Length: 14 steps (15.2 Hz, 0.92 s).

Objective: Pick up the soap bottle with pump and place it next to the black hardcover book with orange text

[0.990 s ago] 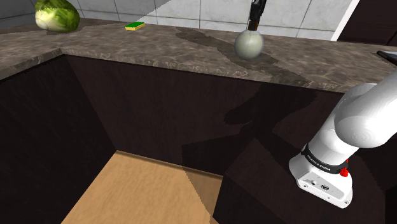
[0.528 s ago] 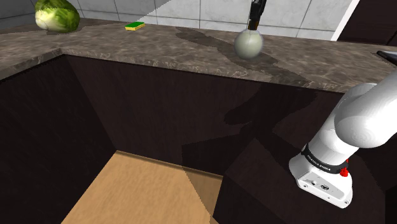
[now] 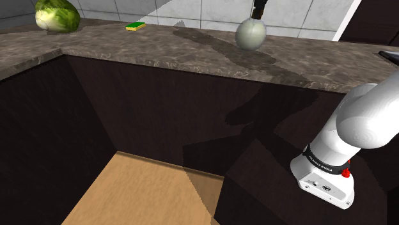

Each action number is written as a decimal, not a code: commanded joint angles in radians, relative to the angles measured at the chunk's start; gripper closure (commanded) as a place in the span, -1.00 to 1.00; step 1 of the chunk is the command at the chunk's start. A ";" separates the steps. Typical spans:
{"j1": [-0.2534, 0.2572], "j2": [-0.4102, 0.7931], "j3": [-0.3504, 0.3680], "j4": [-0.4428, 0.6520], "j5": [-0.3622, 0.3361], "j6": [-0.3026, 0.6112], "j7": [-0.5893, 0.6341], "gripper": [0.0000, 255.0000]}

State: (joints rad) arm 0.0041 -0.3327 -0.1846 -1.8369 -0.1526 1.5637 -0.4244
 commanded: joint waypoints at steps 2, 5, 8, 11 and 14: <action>0.001 0.017 0.000 0.056 0.003 -0.038 -0.005 1.00; 0.002 0.034 0.001 0.114 0.005 -0.080 -0.011 1.00; 0.002 0.050 0.000 0.166 0.008 -0.116 -0.016 1.00; -0.018 -0.025 -0.029 0.099 -0.013 -0.116 -0.064 1.00; -0.039 -0.093 -0.061 0.044 -0.037 -0.120 -0.115 1.00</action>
State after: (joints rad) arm -0.0276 -0.4009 -0.2339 -1.7711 -0.1804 1.4435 -0.5205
